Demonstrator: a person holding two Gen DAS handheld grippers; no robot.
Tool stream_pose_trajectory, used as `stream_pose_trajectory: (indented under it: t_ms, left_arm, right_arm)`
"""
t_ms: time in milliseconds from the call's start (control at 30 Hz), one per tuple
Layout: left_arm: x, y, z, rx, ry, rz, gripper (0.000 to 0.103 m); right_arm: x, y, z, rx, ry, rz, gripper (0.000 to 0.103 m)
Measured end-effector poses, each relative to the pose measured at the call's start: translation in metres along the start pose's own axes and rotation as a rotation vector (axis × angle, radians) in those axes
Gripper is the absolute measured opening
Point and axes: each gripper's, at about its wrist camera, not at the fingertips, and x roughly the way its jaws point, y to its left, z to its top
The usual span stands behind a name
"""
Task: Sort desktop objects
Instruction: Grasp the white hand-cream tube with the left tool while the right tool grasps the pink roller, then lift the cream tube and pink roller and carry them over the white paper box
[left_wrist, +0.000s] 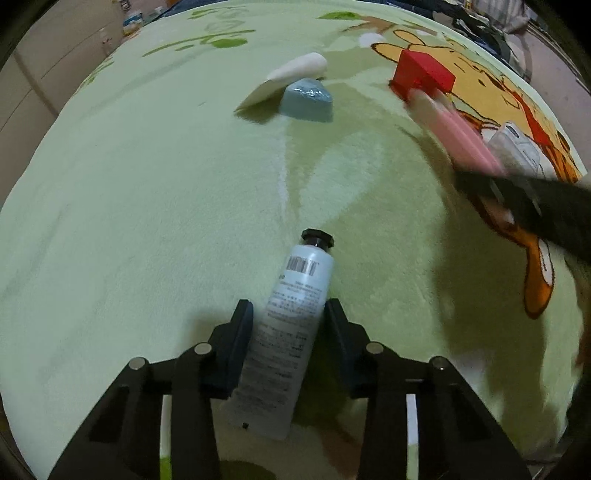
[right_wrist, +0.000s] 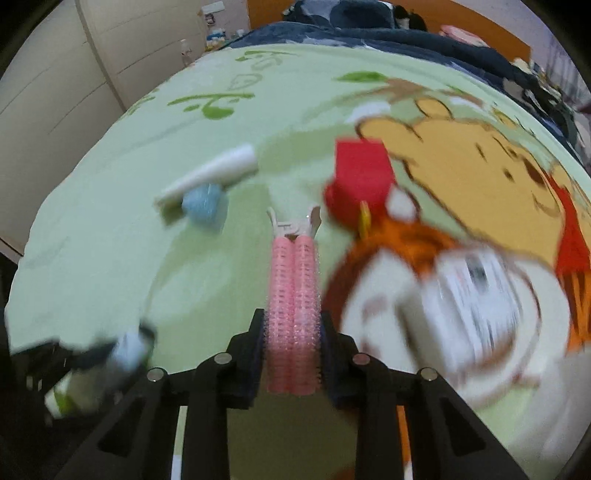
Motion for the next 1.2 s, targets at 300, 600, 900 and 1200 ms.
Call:
stream_pose_trajectory:
  t_ms: [300,600,900,1200]
  left_arm:
    - [0.005,-0.006,-0.004,0.048,-0.018,-0.067,0.078]
    - [0.001,-0.021,-0.003,0.048,-0.018,-0.018,0.03]
    - [-0.032,-0.025,0.001,-0.012,0.006,0.055,0.029]
    - [-0.139,-0.056,0.012,0.008,-0.093,0.129,0.029]
  right_arm:
    - [0.008,-0.003,-0.034,0.005,0.064,-0.021,0.034]
    - [0.006,-0.005,-0.026,0.0,0.051,0.052,0.028]
    - [-0.041,-0.004,-0.037,0.056,0.02,0.047,0.028]
    - [-0.156,-0.034,-0.031,0.146,-0.115,0.009,0.028]
